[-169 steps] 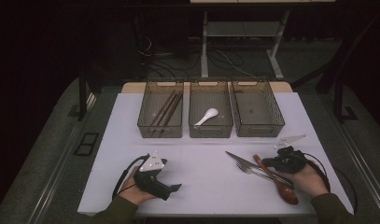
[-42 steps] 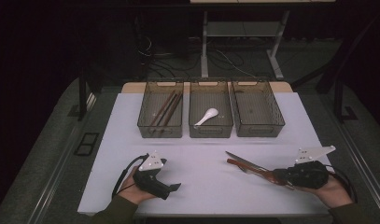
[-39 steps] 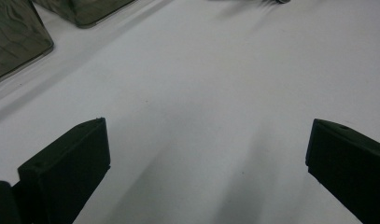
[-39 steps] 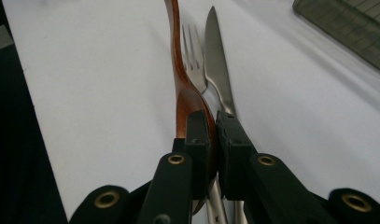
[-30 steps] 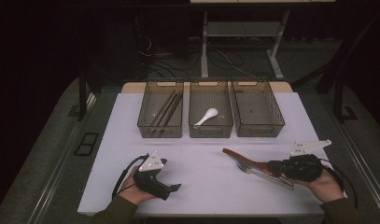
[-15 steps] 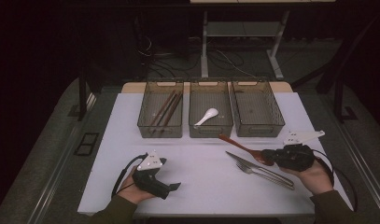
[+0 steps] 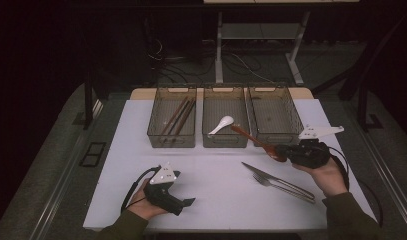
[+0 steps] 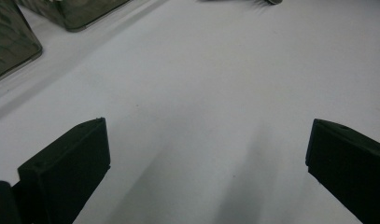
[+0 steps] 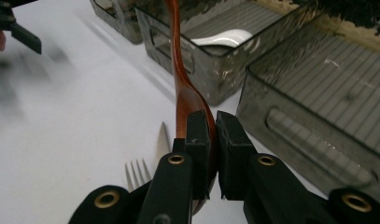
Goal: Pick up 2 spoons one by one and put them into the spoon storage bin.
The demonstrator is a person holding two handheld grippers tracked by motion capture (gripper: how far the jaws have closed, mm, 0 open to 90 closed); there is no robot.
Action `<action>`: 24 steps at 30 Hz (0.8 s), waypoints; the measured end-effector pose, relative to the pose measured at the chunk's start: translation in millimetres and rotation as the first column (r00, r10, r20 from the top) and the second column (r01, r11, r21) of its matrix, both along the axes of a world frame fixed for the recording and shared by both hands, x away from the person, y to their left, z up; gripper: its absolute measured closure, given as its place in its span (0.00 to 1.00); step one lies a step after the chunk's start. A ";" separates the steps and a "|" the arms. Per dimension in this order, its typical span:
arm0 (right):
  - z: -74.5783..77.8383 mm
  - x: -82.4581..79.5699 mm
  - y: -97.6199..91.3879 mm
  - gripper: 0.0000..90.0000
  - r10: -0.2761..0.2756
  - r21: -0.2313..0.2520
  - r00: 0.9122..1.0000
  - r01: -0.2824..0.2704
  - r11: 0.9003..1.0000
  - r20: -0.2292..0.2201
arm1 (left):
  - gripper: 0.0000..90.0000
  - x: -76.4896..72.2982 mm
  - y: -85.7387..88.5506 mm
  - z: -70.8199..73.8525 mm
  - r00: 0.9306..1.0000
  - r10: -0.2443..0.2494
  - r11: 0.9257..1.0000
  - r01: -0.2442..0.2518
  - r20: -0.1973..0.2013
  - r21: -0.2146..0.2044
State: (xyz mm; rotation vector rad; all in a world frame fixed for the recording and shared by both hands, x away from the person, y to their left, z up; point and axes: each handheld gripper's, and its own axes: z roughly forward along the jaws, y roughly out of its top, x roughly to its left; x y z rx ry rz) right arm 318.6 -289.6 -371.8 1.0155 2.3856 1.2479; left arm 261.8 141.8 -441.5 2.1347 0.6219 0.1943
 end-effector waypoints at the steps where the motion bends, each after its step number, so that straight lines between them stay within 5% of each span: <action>1: 0.6 2.9 2.8 0.93 -0.001 0.000 1.000 0.001 1.000 0.003 | 0.00 0.2 0.3 -0.1 1.000 -0.001 1.000 0.001 -0.001 0.002; 24: 13.7 78.1 63.8 0.93 -0.116 0.030 0.993 0.116 0.993 0.021 | 0.00 -0.5 -0.4 -0.6 1.000 0.009 1.000 -0.010 -0.006 -0.020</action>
